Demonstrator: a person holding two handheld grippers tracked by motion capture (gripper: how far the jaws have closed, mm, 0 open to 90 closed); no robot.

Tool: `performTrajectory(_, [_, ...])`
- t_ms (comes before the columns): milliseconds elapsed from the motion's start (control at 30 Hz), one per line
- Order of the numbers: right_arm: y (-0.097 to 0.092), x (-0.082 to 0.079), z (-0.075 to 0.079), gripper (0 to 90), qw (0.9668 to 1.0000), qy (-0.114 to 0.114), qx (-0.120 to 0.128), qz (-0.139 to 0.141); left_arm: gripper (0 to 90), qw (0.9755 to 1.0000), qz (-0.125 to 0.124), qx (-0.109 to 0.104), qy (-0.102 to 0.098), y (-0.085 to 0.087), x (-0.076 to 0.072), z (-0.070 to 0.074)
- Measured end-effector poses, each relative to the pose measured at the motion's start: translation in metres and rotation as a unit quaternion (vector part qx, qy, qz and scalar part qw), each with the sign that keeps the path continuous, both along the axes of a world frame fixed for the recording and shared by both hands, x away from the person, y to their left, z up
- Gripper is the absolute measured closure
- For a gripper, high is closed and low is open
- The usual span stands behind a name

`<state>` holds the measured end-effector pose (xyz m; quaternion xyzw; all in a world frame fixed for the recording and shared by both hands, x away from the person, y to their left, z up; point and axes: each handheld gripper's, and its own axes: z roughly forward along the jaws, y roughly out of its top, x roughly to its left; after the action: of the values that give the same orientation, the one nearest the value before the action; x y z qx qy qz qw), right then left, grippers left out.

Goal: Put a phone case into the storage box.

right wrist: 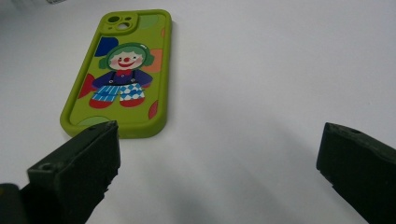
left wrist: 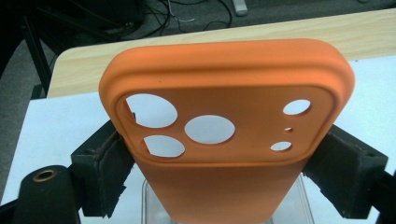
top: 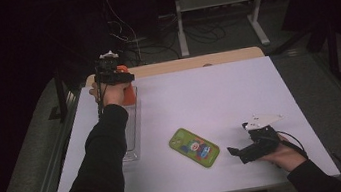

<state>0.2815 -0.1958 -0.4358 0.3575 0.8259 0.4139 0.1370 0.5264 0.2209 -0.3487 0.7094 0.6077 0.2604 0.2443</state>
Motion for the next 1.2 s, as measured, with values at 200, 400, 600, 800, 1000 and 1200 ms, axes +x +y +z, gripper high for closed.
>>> performTrajectory(200, [0.0,0.0,0.0,0.0,1.0,0.001,0.001,0.001,14.0,1.0,0.002,0.001,0.002,0.0,0.0,-0.007])
performTrajectory(400, [0.0,0.0,0.0,0.0,1.0,0.001,0.001,-0.001,13.7,0.9999,-0.005,0.009,0.001,-0.003,-0.001,-0.012])
performTrajectory(600, [0.0,0.0,0.0,0.0,1.0,0.003,0.002,-0.001,12.6,0.9999,0.001,0.01,-0.003,-0.005,0.0,-0.014])
performTrajectory(800, [0.0,0.0,0.0,0.0,1.0,0.002,0.001,0.0,7.8,0.9999,0.002,0.015,-0.003,-0.006,0.001,-0.017])
performTrajectory(1000, [0.001,0.0,0.0,0.0,1.0,0.001,0.0,0.001,0.5,0.9999,0.008,0.012,0.002,-0.003,0.001,-0.016])
performTrajectory(1200, [0.002,0.0,0.001,0.0,1.0,0.0,-0.001,0.0,0.0,0.9998,-0.018,-0.002,0.007,0.003,-0.008,-0.009])
